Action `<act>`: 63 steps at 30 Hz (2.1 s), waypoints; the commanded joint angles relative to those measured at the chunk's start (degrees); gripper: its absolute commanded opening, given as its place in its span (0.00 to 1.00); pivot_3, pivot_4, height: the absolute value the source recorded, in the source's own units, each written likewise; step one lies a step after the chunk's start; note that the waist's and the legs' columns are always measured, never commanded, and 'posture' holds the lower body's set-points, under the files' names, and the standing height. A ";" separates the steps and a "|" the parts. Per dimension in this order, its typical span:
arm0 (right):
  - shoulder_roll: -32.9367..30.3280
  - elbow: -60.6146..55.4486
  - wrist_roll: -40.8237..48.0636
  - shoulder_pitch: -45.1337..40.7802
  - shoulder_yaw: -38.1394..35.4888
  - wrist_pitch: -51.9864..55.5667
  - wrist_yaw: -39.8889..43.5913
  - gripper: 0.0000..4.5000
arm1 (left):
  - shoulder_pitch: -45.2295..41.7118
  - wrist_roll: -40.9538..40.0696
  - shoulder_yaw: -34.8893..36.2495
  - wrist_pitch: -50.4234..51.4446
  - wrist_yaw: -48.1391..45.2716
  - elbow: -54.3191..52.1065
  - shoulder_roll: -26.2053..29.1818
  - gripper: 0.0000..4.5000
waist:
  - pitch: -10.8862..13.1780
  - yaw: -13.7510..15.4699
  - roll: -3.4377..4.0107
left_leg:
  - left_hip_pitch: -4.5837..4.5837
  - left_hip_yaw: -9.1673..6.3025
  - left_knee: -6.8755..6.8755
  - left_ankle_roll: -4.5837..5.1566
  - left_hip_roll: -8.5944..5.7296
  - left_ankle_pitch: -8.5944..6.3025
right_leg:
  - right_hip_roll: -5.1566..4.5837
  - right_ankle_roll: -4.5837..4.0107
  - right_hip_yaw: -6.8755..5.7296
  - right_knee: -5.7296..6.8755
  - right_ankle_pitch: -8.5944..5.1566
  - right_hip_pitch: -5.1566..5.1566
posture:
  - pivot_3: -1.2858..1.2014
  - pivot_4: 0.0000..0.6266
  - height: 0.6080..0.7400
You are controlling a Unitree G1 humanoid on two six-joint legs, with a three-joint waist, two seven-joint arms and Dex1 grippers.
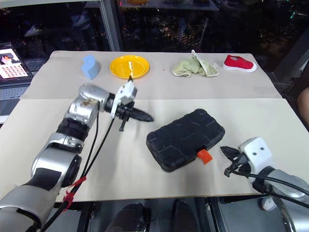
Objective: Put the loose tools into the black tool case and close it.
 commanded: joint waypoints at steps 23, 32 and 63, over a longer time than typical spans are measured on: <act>7.55 -0.95 -5.19 -2.19 16.95 2.82 -7.18 0.00 | 6.73 13.00 -15.53 -20.68 8.33 1.75 -5.41 0.00 | -0.14 -0.73 0.18 | 1.19 0.12 -0.08 0.29 0.19 -0.13 | -0.11 0.46 0.13 -0.33 -0.34 1.04 | 0.52 0.24 1.00; 9.77 5.03 -9.56 -3.39 20.78 0.46 -7.81 0.00 | 5.80 12.52 -14.92 -20.21 9.51 2.13 -6.69 0.00 | -0.14 -0.87 0.19 | 1.15 0.10 -0.13 0.28 0.20 -0.12 | -0.14 0.47 0.12 -0.36 -0.36 1.03 | 0.52 0.24 1.00; 11.82 -2.75 -2.82 -6.29 12.92 4.00 -5.58 0.83 | 6.16 12.42 -14.85 -20.96 10.61 2.95 -8.37 0.00 | -0.12 -1.76 0.17 | 0.63 0.21 -0.18 0.21 0.19 -0.07 | -0.10 0.30 0.26 -0.17 -0.27 0.26 | 0.52 0.24 1.00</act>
